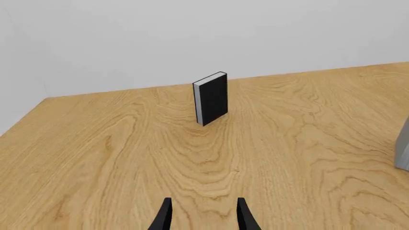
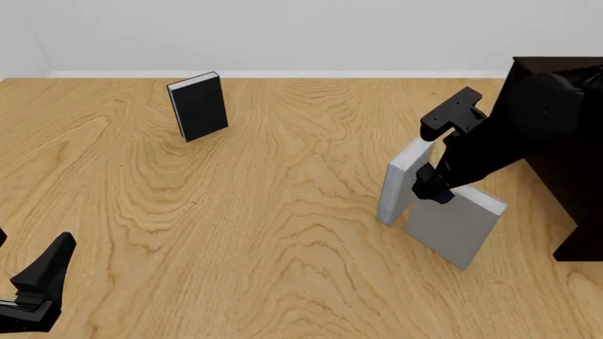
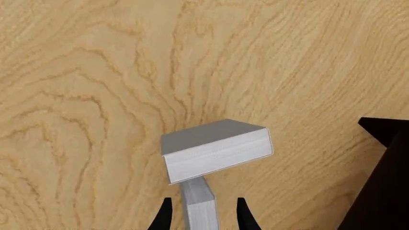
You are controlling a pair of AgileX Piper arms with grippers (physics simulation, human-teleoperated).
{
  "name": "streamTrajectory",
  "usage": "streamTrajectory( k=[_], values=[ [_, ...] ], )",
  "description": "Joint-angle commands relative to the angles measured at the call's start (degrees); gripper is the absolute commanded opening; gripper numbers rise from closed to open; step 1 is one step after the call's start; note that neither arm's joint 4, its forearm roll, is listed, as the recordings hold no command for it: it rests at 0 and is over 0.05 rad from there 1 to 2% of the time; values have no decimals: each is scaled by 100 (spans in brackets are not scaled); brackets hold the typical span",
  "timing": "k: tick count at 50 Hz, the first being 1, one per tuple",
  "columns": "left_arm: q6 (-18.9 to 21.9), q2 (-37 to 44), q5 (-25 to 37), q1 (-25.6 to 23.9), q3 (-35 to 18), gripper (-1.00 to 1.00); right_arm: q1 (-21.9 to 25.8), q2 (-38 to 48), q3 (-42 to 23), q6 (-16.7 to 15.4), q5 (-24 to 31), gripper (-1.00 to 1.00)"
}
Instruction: Pick up the book on the right and place it on the cabinet shelf.
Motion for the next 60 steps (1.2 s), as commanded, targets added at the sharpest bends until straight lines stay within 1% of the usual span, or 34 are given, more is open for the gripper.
streamTrajectory(
  k=[1, 2, 4, 6, 7, 9, 10, 19, 29, 31, 32, 34, 36, 40, 42, 43, 45, 48, 50, 54, 56, 60],
  values=[
    [3, -1, 1, -9, 0, 100, -82, -5, 65, -69, -58, 100],
    [-7, -1, -2, -3, 0, 100, -82, -10, 100, -100, -57, 100],
    [4, -2, -5, -7, 0, 100, -40, -35, 114, -5, -50, 100],
    [2, -3, -5, -3, 0, 100, -36, -54, 132, -26, -57, 100],
    [2, -4, -5, -4, 0, 100, -21, -58, 129, 21, -43, 100],
    [3, -4, -3, -5, 0, 100, -58, -72, 154, -40, -56, 100],
    [3, -4, -3, -5, 0, 100, -74, -77, 146, -45, -71, -100],
    [-3, -6, 3, -16, 0, 100, -2, -161, 174, -2, -27, -100],
    [-19, -7, 26, -38, 0, 100, -54, -336, 150, -51, 239, -100],
    [-33, -6, 29, -39, 0, 100, -289, -396, 39, -156, 261, -100],
    [-39, -6, 32, -42, 0, 100, -216, -420, 52, -138, 320, -100],
    [-30, -8, 40, -54, 0, 100, -224, -502, 88, -152, 401, -100],
    [-49, -8, 37, -41, 0, 100, -316, -571, 59, -228, 473, -100],
    [-59, -5, 37, -62, 0, 100, -400, -692, 16, -281, 620, -100],
    [-65, -2, 26, -88, 0, 100, -423, -751, -24, -246, 694, -100],
    [-80, 1, 26, -100, 0, 100, -509, -778, -51, -320, 713, -100],
    [-73, 0, 23, -106, 0, 100, -479, -830, -59, -305, 786, -100],
    [-79, 2, 20, -106, 0, 100, -574, -891, -105, -379, 852, -100],
    [-81, 3, 25, -110, 0, 100, -579, -949, -128, -332, 924, -100],
    [-95, 12, 6, -132, 0, 100, -842, -1010, -163, -494, 935, -100],
    [-106, 13, 5, -141, 0, 100, -843, -1078, -203, -469, 979, -100],
    [-116, 12, -1, -150, 0, 100, -953, -1189, -287, -535, 1018, -100]
  ],
)
